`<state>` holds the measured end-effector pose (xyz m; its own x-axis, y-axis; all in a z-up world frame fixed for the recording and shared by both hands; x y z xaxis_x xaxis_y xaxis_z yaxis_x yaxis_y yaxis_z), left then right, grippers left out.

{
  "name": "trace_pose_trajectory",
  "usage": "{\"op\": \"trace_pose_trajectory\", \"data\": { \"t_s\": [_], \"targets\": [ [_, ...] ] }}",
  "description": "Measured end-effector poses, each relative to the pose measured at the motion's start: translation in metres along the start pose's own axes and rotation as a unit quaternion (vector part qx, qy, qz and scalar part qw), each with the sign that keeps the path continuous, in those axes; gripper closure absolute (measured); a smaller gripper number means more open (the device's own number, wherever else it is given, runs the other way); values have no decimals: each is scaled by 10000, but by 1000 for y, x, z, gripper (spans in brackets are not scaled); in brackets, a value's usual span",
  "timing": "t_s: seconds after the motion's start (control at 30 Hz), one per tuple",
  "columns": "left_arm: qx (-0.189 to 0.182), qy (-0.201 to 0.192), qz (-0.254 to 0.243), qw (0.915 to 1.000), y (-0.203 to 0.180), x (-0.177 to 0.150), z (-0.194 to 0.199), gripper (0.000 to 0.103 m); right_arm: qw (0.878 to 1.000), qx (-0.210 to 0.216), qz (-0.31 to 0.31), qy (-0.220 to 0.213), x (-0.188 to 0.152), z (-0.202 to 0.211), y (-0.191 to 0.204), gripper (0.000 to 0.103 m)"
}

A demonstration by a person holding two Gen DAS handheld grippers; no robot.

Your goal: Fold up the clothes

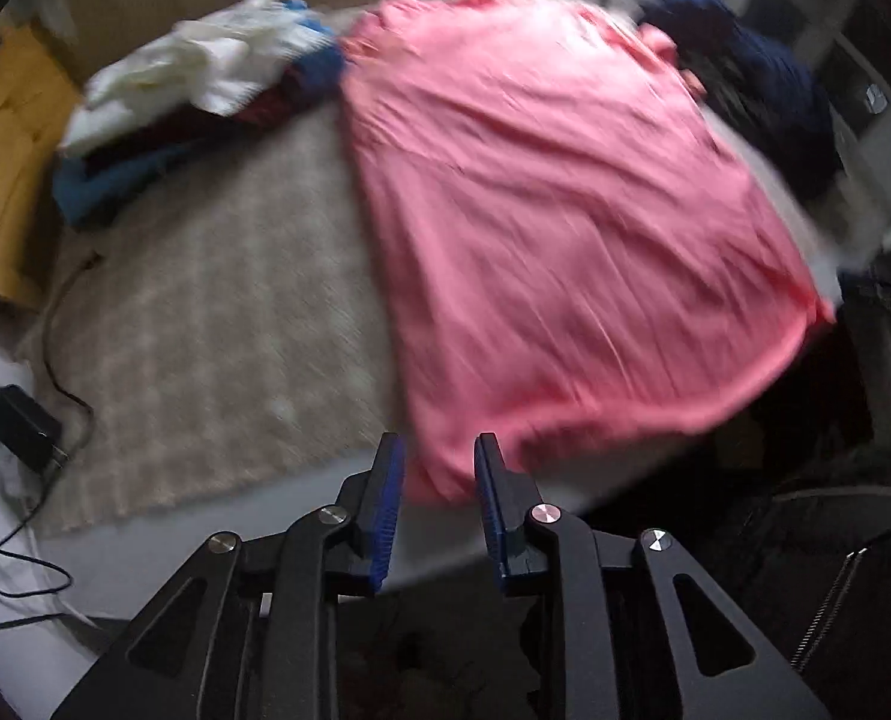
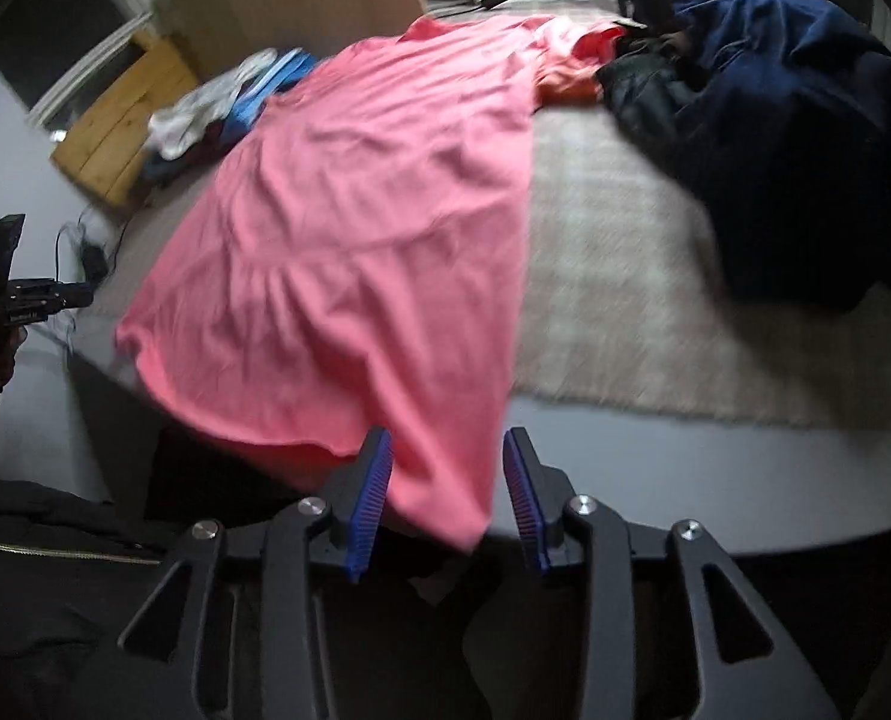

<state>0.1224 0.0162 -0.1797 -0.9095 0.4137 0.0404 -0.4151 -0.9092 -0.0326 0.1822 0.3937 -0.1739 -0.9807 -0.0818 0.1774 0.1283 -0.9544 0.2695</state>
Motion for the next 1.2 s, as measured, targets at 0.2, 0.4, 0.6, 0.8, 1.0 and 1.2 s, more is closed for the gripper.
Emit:
{"op": "trace_pose_trajectory", "data": {
  "t_s": [0.2, 0.4, 0.6, 0.8, 1.0, 1.2],
  "targets": [
    [378, 118, -304, 9988, -22, -10, -33, 76, 9994, -265, 219, 2, -22, -11, 17, 65],
    [346, 197, -335, 9986, -31, 3, -54, 80, 9985, -471, 283, -76, -30, -15, 18, 64],
    [101, -37, 27, 9999, -15, 9, -36, 101, 9971, -662, 345, -154, -38, -18, 18, 64],
    [-616, -421, 774, 9942, 21, -2, -6, 100, 9976, -590, 243, -284, -41, -16, 16, 64],
    [-602, -152, 741, 9953, 22, 1, -24, 100, 9958, -622, 630, -243, -35, -28, 31, 64],
    [-698, -56, 756, 9947, 28, 7, -30, 100, 9954, -607, 647, -371, -33, -33, 33, 68]
  ]
}}
Point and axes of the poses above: each gripper's, at about its wrist camera, not at the fingertips, and z roughly against the way its jaws point, y to its left, x to its top, the point moved 3 cm from there along -z, roughly the way its jaws point, and after that the axes turned 14 degrees about y, right-handed, at the moved point
